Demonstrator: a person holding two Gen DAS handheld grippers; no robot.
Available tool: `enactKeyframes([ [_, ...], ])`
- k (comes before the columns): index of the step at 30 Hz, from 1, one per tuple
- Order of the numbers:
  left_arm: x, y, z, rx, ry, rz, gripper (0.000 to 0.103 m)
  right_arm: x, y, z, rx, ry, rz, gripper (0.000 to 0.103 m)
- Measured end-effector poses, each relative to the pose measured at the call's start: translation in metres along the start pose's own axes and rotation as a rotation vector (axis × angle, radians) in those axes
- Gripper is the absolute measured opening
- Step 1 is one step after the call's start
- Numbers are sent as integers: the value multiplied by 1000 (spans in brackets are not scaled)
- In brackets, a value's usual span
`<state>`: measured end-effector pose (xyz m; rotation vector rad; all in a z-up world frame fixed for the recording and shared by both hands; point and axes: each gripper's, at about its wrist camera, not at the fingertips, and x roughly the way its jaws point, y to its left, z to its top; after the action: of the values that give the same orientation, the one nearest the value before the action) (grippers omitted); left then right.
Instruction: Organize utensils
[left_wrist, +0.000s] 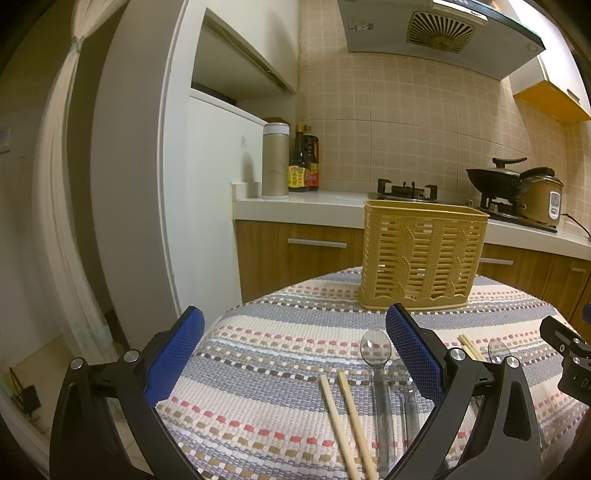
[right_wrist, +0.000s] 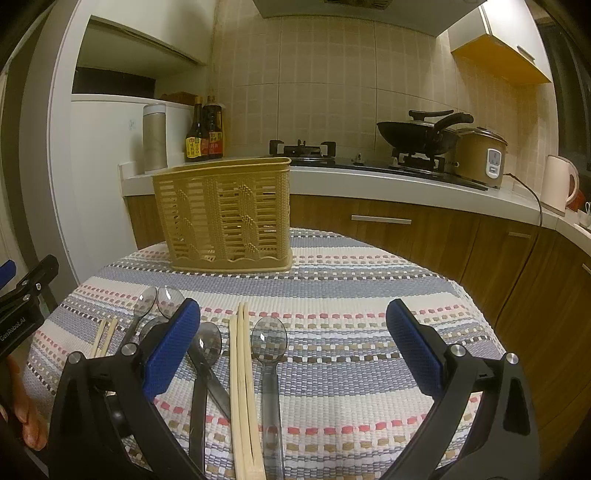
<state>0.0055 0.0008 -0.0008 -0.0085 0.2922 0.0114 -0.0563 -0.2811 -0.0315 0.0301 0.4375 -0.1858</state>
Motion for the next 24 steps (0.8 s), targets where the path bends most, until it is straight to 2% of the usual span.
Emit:
enactKeyframes([
  [24,2,2,-4,-7,6,-2,96,2,-1,-1,4,12,3,96],
])
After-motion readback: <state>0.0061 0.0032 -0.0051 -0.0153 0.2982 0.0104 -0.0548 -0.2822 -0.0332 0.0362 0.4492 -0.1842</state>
